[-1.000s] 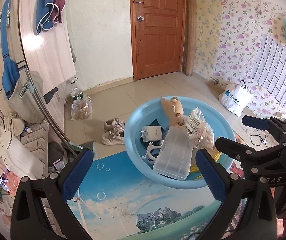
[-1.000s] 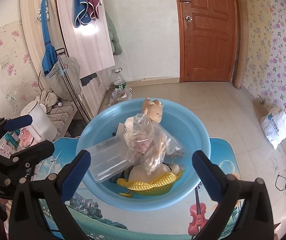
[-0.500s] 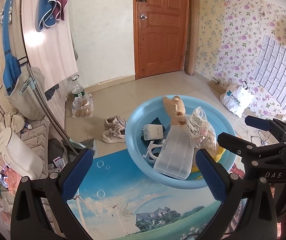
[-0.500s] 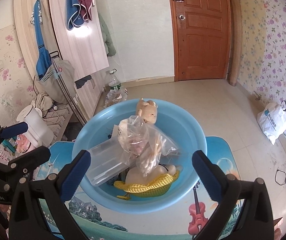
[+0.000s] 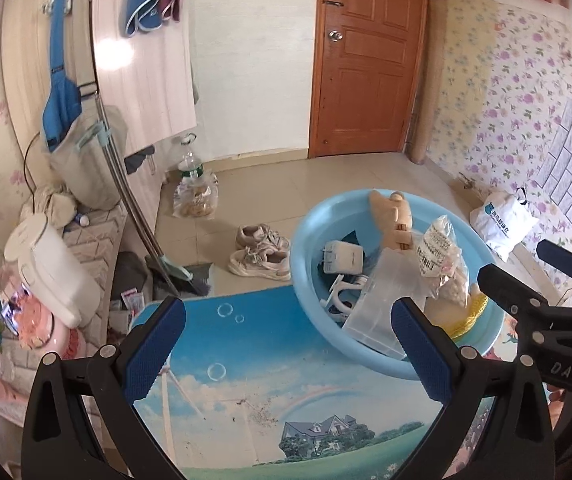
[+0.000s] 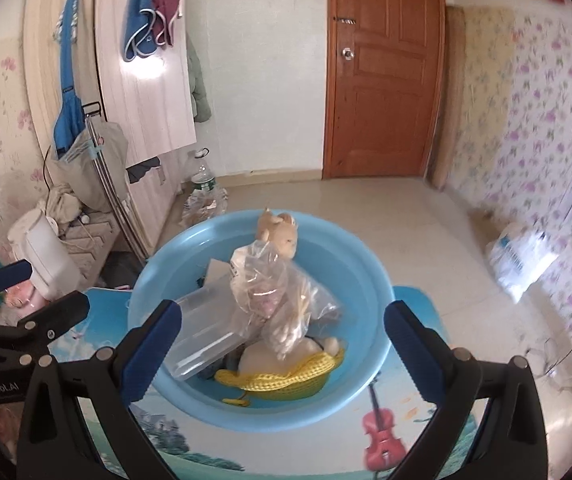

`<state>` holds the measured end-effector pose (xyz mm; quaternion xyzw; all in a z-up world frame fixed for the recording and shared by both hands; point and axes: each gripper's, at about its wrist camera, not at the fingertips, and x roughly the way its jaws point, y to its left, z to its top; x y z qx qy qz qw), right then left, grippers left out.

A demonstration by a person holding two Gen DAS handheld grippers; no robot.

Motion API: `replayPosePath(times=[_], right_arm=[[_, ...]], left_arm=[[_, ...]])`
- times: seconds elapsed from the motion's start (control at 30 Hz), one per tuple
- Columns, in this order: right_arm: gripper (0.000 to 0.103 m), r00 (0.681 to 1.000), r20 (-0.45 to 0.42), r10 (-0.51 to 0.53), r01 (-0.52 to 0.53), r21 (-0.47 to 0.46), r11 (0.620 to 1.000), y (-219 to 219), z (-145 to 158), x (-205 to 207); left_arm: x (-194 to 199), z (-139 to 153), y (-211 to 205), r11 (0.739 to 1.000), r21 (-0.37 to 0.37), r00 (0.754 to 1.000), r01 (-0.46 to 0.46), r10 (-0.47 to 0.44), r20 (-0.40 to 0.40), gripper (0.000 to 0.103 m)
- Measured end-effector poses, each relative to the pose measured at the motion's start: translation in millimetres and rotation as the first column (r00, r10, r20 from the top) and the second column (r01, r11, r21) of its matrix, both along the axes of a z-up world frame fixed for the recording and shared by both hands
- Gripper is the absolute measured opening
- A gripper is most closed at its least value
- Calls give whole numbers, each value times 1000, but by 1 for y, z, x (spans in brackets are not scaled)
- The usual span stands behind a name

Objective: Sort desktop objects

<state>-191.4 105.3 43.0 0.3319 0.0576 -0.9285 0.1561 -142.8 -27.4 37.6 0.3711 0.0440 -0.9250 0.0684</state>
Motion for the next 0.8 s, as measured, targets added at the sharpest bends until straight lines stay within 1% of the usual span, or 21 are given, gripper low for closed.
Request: replayPosePath(times=[0.1, 0.17, 0.3, 0.53, 0.6, 0.73, 0.8], right_arm=[[103, 998, 58, 26, -24, -43, 999, 1, -6, -3], [103, 997, 72, 18, -15, -51, 999, 4, -10, -3], [103, 997, 83, 9, -3, -72, 997, 11, -10, -4], [103, 996, 88, -29, 37, -88, 995, 27, -11, -6], [103, 996, 86, -34, 42, -92, 995, 31, -11, -6], [103, 996, 87, -36, 44, -92, 995, 31, -11, -7], [103, 995, 91, -35, 44, -94, 995, 32, -12, -8]], left_arm=[[2, -4, -2, 1000, 16, 1000, -3, 3, -3, 103], [5, -4, -1, 1000, 11, 1000, 6, -6, -17, 103], [6, -5, 4, 999, -22, 999, 34, -35, -18, 103], [6, -8, 18, 992, -47, 993, 116, -117, -8, 103], [7, -8, 19, 993, -50, 994, 104, -105, -16, 103], [8, -8, 21, 992, -89, 996, 88, -91, -24, 103], [9, -7, 21, 992, -82, 995, 94, -97, -30, 103]])
